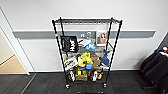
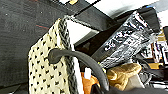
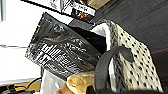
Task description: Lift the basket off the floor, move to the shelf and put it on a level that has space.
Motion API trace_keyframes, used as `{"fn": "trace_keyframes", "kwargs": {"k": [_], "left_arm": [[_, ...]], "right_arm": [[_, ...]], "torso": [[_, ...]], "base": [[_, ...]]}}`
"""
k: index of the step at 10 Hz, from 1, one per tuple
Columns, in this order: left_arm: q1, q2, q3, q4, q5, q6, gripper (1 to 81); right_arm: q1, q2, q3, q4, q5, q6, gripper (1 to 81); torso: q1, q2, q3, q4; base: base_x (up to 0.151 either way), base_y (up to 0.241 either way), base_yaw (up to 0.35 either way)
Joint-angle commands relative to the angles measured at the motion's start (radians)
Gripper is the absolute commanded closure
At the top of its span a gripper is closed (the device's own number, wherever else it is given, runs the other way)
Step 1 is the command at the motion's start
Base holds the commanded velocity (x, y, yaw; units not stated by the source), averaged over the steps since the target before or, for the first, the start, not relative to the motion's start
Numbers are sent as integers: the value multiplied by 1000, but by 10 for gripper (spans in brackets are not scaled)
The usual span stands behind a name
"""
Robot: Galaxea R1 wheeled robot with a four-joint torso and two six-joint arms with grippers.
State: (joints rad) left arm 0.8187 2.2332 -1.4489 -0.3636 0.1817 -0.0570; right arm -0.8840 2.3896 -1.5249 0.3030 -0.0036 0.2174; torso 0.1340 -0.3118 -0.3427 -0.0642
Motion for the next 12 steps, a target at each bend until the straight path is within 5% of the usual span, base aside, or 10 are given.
{"fn": "trace_keyframes", "kwargs": {"k": [1, 3, 4, 7, 12], "left_arm": [[-114, -16, 45, -23, 36, 2, 811], [-114, -12, 41, -21, 36, 2, 811], [-114, -9, 42, -21, 35, 3, 811], [-109, -7, 50, -23, 38, 5, 811], [-48, -41, 105, -17, -30, 14, 811]], "right_arm": [[116, -16, 65, 28, -22, 7, 811], [113, -17, 66, 27, -22, 7, 811], [113, -17, 65, 28, -22, 7, 811], [105, -21, 69, 27, -22, 5, 811], [49, -47, 137, 24, 28, -3, 811]], "torso": [[0, -1, 70, 0], [-1, 1, 116, 0], [-2, 1, 74, 0], [-3, 0, 115, 0], [-4, 1, 114, 0]], "base": [[0, 0, 0], [0, 0, 0], [0, 0, 0], [0, 0, 0], [0, 0, 0]]}}
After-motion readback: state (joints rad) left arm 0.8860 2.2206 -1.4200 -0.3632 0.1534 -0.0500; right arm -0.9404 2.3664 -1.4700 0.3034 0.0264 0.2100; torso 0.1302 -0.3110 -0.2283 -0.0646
